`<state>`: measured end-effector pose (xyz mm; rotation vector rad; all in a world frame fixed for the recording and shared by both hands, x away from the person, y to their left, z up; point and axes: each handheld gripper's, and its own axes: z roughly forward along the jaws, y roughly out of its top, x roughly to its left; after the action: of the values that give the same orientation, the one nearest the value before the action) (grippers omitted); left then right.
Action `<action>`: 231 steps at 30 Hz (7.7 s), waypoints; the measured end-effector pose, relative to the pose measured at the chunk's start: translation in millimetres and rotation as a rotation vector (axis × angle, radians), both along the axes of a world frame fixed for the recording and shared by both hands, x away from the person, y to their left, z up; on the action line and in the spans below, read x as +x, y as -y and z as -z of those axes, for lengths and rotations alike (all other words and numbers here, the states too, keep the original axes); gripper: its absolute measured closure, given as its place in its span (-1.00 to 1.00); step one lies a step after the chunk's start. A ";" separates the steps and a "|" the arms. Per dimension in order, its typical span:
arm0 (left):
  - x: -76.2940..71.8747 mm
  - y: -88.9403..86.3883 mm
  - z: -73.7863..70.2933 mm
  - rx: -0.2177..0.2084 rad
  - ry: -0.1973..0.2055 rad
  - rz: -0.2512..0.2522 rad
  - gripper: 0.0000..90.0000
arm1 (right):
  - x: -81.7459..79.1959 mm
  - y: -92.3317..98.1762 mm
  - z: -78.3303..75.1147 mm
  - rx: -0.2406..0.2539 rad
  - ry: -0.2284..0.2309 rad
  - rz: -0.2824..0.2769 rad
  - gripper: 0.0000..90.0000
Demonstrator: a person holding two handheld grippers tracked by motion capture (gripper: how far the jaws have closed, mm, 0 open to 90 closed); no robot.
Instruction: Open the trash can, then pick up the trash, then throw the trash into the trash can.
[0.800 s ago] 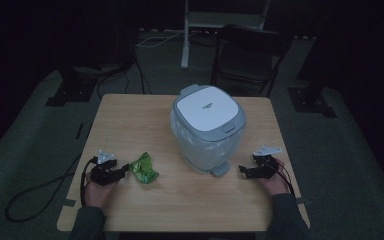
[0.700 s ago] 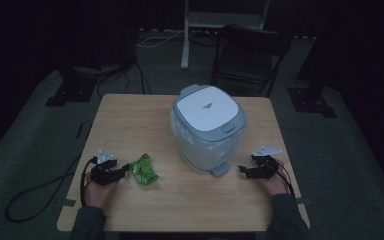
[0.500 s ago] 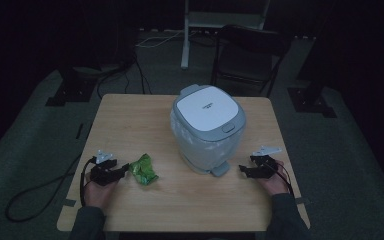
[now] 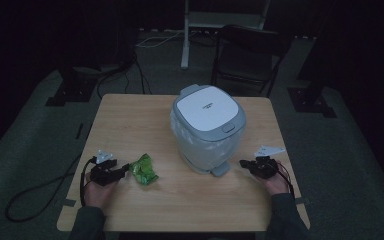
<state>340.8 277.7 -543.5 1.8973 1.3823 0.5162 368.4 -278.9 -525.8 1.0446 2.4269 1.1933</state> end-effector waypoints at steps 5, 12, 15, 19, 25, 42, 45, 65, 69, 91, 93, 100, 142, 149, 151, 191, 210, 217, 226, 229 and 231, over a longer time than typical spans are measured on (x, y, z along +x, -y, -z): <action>0.0 0.0 0.0 0.001 -0.001 0.001 -0.09 | -3.9 -14.7 -4.5 0.002 0.009 -0.070 0.99; 0.0 0.2 -0.1 0.003 0.000 0.000 -0.08 | -5.3 -34.3 -8.2 0.040 0.021 -0.131 1.00; 0.0 0.4 0.0 0.001 0.001 -0.001 -0.09 | -5.6 -43.0 -7.0 0.040 0.015 -0.154 1.00; 0.0 0.3 0.0 0.004 0.000 0.001 -0.09 | -5.6 -49.9 -3.8 0.028 0.005 -0.173 1.00; -0.5 1.7 0.1 0.006 0.002 0.003 -0.09 | -6.6 -52.7 -2.7 -0.022 0.026 -0.186 1.00; -0.5 1.6 0.1 0.002 0.001 0.006 -0.09 | -5.4 -52.6 0.4 -0.002 0.013 -0.173 1.00; -0.5 1.6 0.1 0.002 0.001 0.006 -0.09 | -5.2 -52.6 0.7 -0.004 0.013 -0.173 1.00; -0.9 2.1 0.1 0.007 0.002 0.008 -0.09 | -4.2 -58.5 6.7 -0.055 -0.012 -0.164 1.00; -1.0 2.0 0.1 0.007 0.002 0.008 -0.09 | -4.3 -58.7 6.7 -0.059 -0.010 -0.165 1.00; -6.8 0.5 -7.7 -0.024 -0.007 -0.005 -0.01 | -3.6 -58.2 6.7 -0.054 -0.012 -0.170 1.00; -11.1 -0.4 -12.3 -0.037 0.019 -0.007 -0.01 | -3.6 -58.2 6.7 -0.052 -0.013 -0.170 1.00; -22.8 0.0 -22.0 -0.075 0.102 0.002 -0.01 | -3.1 -57.9 6.7 -0.052 -0.014 -0.172 1.00; 16.3 59.4 -55.9 0.049 0.039 0.261 0.42 | -2.6 -56.2 7.9 -0.034 -0.019 -0.173 1.00; 23.5 63.4 -51.3 0.053 -0.004 0.266 0.69 | -2.9 -56.4 7.8 -0.038 -0.015 -0.173 1.00; 24.2 64.4 -50.2 0.059 -0.015 0.264 0.79 | -2.9 -56.4 7.8 -0.038 -0.015 -0.174 1.00; 14.9 47.9 -83.7 0.005 0.077 0.215 1.00 | -2.8 -56.3 7.9 -0.037 -0.016 -0.174 1.00; 13.6 46.6 -90.0 0.006 0.089 0.214 1.00 | -2.8 -56.3 8.0 -0.035 -0.016 -0.174 1.00; 13.5 47.3 -91.4 0.006 0.093 0.214 1.00 | -2.7 -56.2 8.0 -0.035 -0.017 -0.174 1.00; 11.9 46.5 -93.6 -0.003 0.100 0.211 1.00 | -2.9 -56.3 7.9 -0.037 -0.016 -0.173 1.00; 11.0 45.2 -95.4 -0.007 0.104 0.208 1.00 | -2.6 -56.1 8.0 -0.034 -0.017 -0.174 1.00; 10.4 44.5 -96.7 -0.006 0.107 0.207 1.00 | -2.7 -56.2 8.0 -0.035 -0.017 -0.174 1.00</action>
<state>351.2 233.2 -446.8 1.9518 1.1036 0.5024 365.7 -222.7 -533.8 0.8513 2.5861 1.1936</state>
